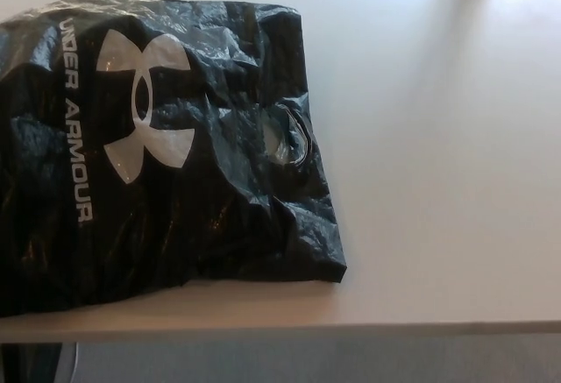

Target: A plastic bag is kept in the middle of the desk and the robot uses both its hands to grab the bag from the left and right and brings its hands close together to compress the bag

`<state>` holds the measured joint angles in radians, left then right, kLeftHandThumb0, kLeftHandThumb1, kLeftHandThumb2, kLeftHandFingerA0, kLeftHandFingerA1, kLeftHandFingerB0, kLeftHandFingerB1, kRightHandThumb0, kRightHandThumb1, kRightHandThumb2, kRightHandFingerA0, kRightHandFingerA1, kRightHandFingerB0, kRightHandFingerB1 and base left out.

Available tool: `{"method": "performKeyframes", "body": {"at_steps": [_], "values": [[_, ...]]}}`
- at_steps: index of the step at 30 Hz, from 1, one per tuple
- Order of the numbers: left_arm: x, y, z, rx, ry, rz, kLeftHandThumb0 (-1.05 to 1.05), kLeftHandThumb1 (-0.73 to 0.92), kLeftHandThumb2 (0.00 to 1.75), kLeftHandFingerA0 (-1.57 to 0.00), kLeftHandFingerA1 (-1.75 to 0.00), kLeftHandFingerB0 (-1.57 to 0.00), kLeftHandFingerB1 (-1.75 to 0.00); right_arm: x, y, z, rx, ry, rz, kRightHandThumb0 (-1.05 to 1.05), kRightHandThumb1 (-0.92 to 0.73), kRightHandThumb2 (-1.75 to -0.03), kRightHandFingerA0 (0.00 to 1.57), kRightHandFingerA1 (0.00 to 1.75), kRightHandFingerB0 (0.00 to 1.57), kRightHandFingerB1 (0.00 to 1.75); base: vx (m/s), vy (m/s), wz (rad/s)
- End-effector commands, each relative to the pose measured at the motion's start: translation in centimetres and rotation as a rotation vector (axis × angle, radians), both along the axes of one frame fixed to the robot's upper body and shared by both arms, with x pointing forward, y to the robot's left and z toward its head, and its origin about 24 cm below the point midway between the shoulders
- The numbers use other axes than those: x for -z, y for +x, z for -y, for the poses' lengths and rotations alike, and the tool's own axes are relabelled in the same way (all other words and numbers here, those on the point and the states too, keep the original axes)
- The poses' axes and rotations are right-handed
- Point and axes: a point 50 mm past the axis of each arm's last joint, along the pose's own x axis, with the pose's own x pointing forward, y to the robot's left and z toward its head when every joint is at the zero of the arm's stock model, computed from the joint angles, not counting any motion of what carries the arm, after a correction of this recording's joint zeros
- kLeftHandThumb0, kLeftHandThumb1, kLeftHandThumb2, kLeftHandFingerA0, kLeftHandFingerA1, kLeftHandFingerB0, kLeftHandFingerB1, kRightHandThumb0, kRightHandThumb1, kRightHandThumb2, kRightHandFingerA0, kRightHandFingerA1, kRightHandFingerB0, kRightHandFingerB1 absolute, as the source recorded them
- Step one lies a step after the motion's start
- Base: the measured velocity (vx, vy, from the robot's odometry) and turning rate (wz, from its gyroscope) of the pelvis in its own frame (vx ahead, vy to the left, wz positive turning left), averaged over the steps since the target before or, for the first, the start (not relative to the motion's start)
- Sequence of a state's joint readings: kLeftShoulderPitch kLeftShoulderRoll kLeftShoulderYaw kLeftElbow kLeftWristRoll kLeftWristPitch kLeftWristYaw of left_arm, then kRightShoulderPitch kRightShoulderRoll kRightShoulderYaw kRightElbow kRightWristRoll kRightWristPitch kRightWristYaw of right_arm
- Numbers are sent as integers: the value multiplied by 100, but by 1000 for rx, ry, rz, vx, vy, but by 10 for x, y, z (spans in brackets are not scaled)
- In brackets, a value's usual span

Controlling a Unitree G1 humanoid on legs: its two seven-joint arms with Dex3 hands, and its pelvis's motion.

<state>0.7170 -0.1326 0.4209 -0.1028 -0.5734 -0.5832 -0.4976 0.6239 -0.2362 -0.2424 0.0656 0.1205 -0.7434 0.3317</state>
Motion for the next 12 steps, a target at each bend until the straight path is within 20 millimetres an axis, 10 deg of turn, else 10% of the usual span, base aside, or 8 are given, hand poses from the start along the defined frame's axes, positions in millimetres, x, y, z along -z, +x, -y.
{"method": "performKeyframes", "body": {"at_steps": [1,12], "values": [[0,3,-5,6,-13,5,-72,87,67,-19,-35,-21,-29,-2,3,0,5,-12,47,-61,-72,-103,0,32,1,32,0,0,0],[-1,5,-4,21,-13,6,-72,88,67,-21,-36,-24,-30,-2,5,0,10,-18,59,-61,-73,-104,0,35,1,32,0,0,0]]}}
